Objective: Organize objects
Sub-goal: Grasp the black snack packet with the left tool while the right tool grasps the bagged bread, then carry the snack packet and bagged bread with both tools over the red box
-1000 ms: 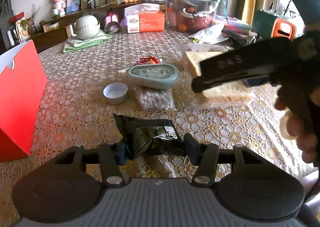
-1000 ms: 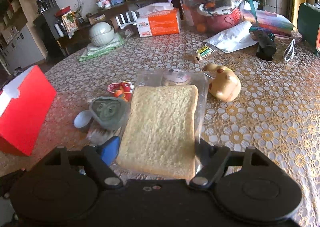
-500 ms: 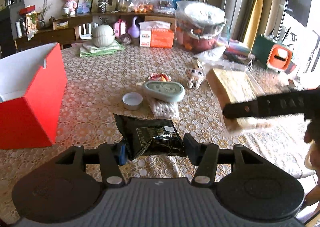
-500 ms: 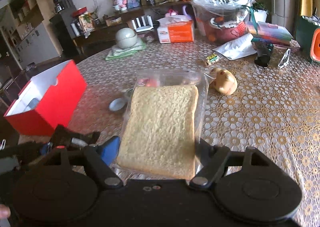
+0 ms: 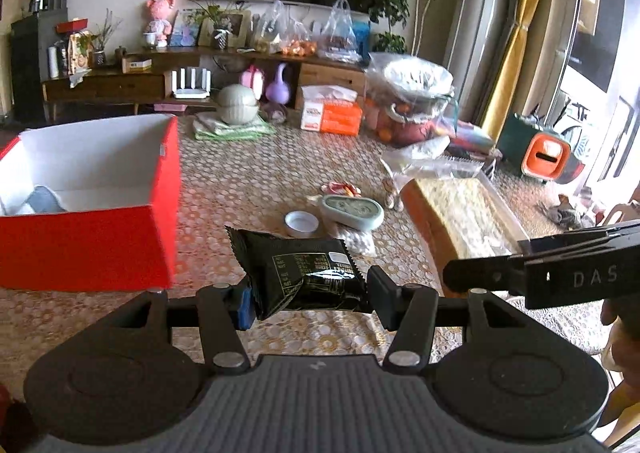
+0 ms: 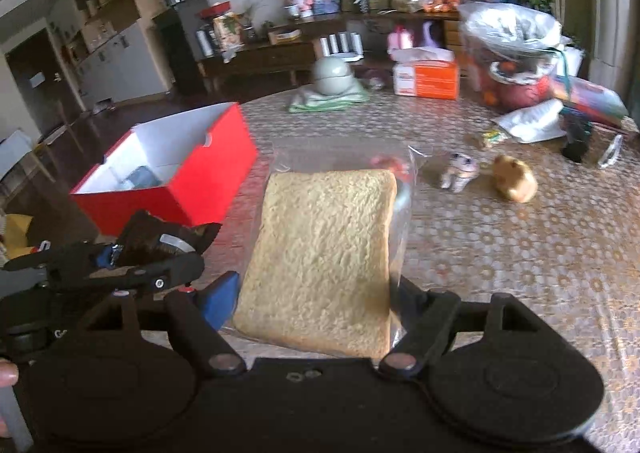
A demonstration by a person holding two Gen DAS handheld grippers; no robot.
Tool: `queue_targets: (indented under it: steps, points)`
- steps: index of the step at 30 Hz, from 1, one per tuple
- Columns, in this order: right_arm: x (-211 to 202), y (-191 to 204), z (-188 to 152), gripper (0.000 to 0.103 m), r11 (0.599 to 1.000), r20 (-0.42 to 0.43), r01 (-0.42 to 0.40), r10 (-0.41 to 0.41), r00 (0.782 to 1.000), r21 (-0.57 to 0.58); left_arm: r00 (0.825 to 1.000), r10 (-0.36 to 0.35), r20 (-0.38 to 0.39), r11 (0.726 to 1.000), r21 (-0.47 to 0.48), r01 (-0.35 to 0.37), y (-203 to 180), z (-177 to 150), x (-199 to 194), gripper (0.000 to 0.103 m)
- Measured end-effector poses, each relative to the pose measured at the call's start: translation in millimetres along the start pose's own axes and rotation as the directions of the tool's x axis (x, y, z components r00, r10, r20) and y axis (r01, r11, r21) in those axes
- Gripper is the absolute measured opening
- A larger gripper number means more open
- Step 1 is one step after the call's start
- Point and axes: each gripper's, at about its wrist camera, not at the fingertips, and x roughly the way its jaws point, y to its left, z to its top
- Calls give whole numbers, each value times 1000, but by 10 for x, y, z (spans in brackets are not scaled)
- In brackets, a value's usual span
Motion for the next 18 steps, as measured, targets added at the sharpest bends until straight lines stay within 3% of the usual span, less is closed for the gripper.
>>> queue_targets:
  steps: [9,18]
  points:
    - [102,441,168,78,996,-31,-79,78,996,-33,999,40,23,999,-16,-39,435,45,-331,55]
    - [276,957,444,78,984,-29,-98,95,995,-149,993,105,49,994,-18,-104,915,175,-509,55]
